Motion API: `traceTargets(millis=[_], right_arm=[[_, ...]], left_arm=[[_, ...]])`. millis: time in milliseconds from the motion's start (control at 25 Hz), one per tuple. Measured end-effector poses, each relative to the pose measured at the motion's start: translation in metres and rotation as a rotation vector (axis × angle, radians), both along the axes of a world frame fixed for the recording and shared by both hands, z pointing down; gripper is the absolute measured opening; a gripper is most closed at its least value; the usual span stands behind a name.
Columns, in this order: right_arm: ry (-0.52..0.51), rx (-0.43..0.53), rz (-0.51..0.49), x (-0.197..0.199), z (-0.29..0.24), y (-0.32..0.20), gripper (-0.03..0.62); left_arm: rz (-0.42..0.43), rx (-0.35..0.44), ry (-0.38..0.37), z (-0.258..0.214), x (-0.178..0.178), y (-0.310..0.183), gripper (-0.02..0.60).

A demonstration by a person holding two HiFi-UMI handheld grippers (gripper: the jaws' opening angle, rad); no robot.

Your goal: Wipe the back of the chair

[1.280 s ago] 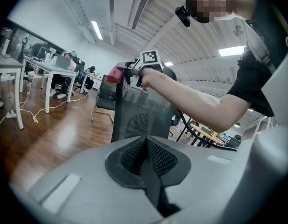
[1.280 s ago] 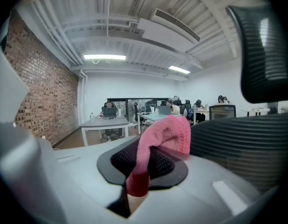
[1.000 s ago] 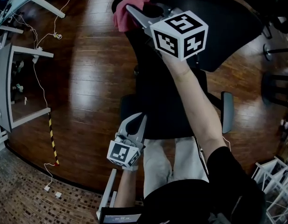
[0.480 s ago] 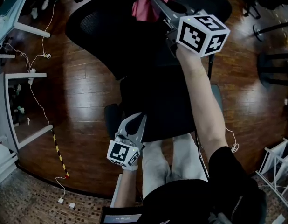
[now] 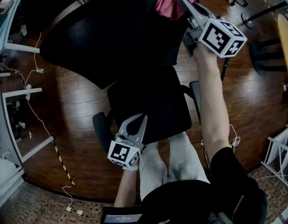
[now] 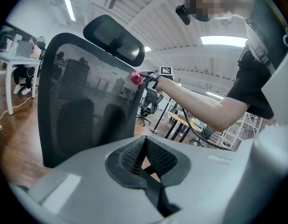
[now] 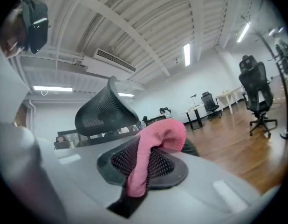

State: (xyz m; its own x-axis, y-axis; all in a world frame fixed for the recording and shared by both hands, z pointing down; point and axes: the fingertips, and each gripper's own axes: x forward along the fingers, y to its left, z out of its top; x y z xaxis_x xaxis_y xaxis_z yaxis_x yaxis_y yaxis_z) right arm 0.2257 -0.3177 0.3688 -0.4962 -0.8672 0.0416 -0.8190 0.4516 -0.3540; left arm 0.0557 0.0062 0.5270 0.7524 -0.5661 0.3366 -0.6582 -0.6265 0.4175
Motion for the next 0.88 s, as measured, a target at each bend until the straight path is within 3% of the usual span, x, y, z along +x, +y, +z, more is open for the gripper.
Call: traceTargets(millis=[120, 200, 280, 360, 440, 480, 880], right_arm=[[0.020, -0.005, 0.073, 0.037, -0.003, 0.004, 0.041], [0.087, 0.011, 0.168, 0.059, -0.010, 0.008, 0.041], [0.270, 0.042, 0.291, 0.081, -0.015, 0.015, 0.041], [0.554, 0.052, 0.373, 0.090, -0.015, 0.018, 0.041], [0.770, 0.051, 0.373, 0.075, -0.014, 0.016, 0.041], [0.821, 0.050, 0.350, 0.060, -0.013, 0.013, 0.041], [0.791, 0.080, 0.040, -0.131, 0.004, 0.002, 0.041]], left_arm=[[0.015, 0.007, 0.010, -0.001, 0.011, 0.002, -0.009], [0.017, 0.009, 0.012, -0.002, 0.012, 0.004, -0.009], [0.011, 0.007, 0.014, -0.001, 0.010, 0.006, -0.009], [0.000, 0.007, 0.016, 0.000, 0.007, 0.009, -0.009], [-0.013, 0.007, 0.019, -0.001, 0.002, 0.011, -0.009], [-0.019, 0.007, 0.020, -0.002, -0.003, 0.012, -0.009], [-0.113, 0.019, 0.027, -0.003, -0.077, 0.018, -0.009]])
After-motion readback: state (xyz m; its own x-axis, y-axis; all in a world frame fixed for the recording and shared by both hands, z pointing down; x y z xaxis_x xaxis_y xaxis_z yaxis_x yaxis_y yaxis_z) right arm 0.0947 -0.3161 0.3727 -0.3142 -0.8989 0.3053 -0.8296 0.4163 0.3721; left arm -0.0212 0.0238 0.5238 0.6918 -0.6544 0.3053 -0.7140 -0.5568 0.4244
